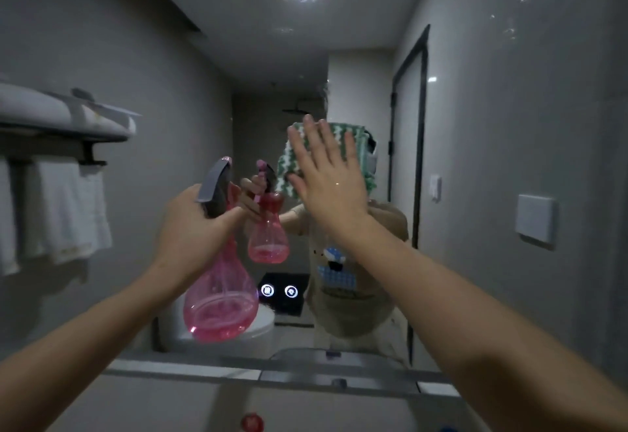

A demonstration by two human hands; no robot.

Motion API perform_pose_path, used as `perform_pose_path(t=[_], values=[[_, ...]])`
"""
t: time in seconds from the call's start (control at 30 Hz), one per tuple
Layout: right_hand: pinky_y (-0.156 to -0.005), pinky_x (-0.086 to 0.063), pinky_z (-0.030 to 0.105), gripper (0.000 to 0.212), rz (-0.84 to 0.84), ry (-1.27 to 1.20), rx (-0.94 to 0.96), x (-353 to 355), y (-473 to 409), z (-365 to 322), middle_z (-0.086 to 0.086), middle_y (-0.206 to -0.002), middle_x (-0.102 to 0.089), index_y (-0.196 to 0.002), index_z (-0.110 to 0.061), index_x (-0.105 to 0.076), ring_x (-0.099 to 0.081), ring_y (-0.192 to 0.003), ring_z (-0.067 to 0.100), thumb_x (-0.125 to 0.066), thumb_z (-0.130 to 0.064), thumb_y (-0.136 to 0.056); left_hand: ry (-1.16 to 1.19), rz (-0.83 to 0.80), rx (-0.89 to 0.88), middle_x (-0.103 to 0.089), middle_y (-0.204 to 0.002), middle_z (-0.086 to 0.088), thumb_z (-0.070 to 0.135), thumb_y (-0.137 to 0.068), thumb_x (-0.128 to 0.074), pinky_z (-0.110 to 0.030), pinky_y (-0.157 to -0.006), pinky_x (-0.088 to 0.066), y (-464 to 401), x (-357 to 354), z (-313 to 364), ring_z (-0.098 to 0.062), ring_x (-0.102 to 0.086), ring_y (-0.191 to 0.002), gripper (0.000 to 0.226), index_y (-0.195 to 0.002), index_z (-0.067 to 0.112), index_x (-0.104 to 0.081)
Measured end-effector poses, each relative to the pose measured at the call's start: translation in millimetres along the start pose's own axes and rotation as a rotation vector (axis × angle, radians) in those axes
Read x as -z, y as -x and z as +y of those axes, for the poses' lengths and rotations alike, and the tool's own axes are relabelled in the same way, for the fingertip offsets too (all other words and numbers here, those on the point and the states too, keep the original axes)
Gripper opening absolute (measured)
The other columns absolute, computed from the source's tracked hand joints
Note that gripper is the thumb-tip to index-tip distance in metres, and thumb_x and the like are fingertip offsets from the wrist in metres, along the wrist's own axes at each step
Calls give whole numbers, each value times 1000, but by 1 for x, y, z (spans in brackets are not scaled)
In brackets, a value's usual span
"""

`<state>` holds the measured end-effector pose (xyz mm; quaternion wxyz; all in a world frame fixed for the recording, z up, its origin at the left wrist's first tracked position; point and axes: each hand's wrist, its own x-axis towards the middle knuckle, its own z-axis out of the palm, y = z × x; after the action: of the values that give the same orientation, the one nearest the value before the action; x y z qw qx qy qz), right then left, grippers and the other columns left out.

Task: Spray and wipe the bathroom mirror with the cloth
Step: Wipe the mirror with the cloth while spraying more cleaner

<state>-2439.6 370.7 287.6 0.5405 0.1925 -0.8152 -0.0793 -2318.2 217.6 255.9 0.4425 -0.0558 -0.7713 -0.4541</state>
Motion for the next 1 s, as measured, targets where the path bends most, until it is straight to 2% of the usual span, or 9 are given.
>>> perform_pose_path(t=[0.07,0.13,0.2,0.3,0.4,0.53,0.67,0.77,1.0], values=[[-115,2,47,65,27,48,81,0,-22,-19,8,-159,-4,-151,-20,-4,-3,-146,25,-26,-50,-98,-17,24,-4,-66,-74,-21,54,-44,-54,-59,-66,-53,-11,16,-9,-41,-65,-67,62,-81,7,-65],[-116,-10,47,62,78,94,127,7,-41,-26,7,-156,-22,-149,-20,-22,-20,-144,25,-25,-50,-95,-36,38,15,-64,-67,-16,49,-47,-59,-57,-68,-54,-19,28,-15,-38,-65,-66,42,-72,17,-63],[-116,-2,45,61,34,136,212,14,-55,-23,5,-158,-12,-151,-21,-14,-11,-146,23,-23,-50,-98,-28,54,14,-65,-66,-13,35,-56,-65,-57,-67,-55,-27,34,-16,-34,-66,-62,18,-71,24,-63],[-115,10,42,64,11,121,271,19,-61,-16,2,-159,5,-151,-23,2,5,-146,20,-22,-51,-100,14,67,-5,-68,-62,-7,31,-54,-70,-55,-65,-56,-35,34,-10,-29,-66,-57,10,-63,32,-67],[-115,8,42,64,23,126,303,18,-63,-6,1,-159,4,-151,-24,2,4,-146,19,-23,-52,-100,49,68,-16,-64,-51,7,31,-53,-65,-55,-66,-56,-42,25,3,-30,-64,-57,22,-55,53,-65],[-116,-1,42,62,149,105,207,29,-70,29,3,-158,-11,-151,-23,-12,-11,-146,20,-25,-52,-98,73,68,-38,-64,-51,14,23,-61,-66,-54,-70,-56,-49,10,14,-27,-64,-59,34,-58,57,-65],[-116,10,40,63,111,77,72,40,-68,89,1,-158,10,-150,-26,9,10,-145,17,-16,-54,-99,103,103,-27,-61,-44,9,20,-65,-70,-45,-63,-56,-50,-14,31,-22,-65,-53,18,-53,35,-68],[-114,12,39,63,133,63,-27,42,-53,126,0,-158,13,-148,-27,13,12,-144,16,-13,-55,-97,75,100,-8,-56,-38,9,3,-78,-67,-35,-57,-54,-45,-38,44,-16,-62,-47,36,-46,20,-61],[-114,10,39,61,203,31,-103,31,-20,151,2,-153,7,-150,-21,-1,7,-141,18,-10,-51,-98,47,61,-33,-55,-48,1,9,-73,-71,-57,-61,-54,-37,-72,70,-36,-63,-58,25,-55,19,-57]])
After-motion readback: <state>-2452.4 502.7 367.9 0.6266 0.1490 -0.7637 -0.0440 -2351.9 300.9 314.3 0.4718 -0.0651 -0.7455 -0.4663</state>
